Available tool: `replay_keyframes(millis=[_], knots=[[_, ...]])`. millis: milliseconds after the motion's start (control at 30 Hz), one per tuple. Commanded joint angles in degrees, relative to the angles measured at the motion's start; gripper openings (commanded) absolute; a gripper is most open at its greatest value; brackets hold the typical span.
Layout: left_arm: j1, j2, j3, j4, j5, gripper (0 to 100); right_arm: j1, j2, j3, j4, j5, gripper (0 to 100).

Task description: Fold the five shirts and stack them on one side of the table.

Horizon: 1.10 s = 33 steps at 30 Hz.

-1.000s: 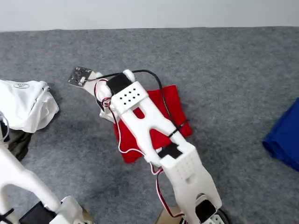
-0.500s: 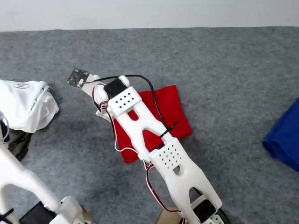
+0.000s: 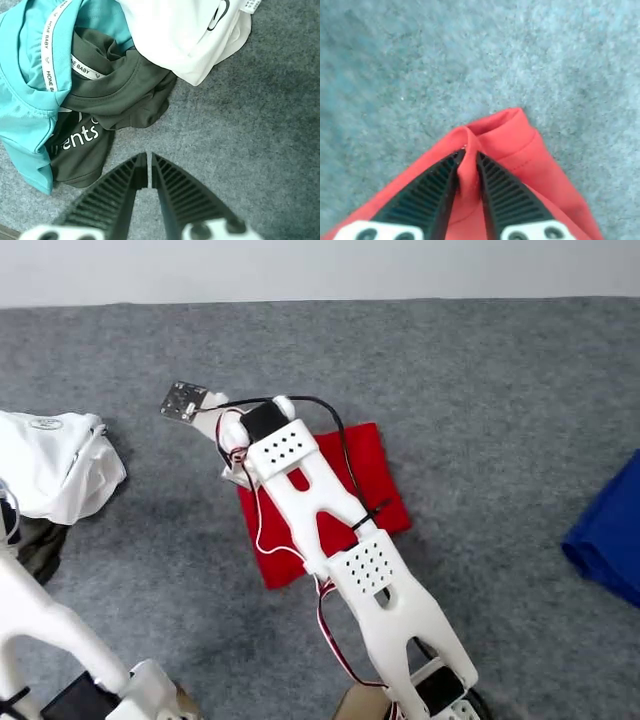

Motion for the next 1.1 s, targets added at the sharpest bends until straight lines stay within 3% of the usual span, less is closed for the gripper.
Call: replay_keyframes(millis=[0,700,900,1067], knots=[[0.44,-1.41,-0.31,0.79,-0.09,3,1.36,-1.27,-2.81,-0.57,0.79,1.4],[0.44,-1.85,4.44,-2.02,-0.35,3,6.02,-0.66,-8.09,-11.38,0.79,2.3],[0.44,-1.85,4.53,-2.55,-0.35,3,4.09,-1.19,-7.3,-8.48,0.53,15.8],[0.44,-1.85,4.44,-2.55,-0.35,3,1.71,-3.21,-9.32,-2.33,0.53,17.2]])
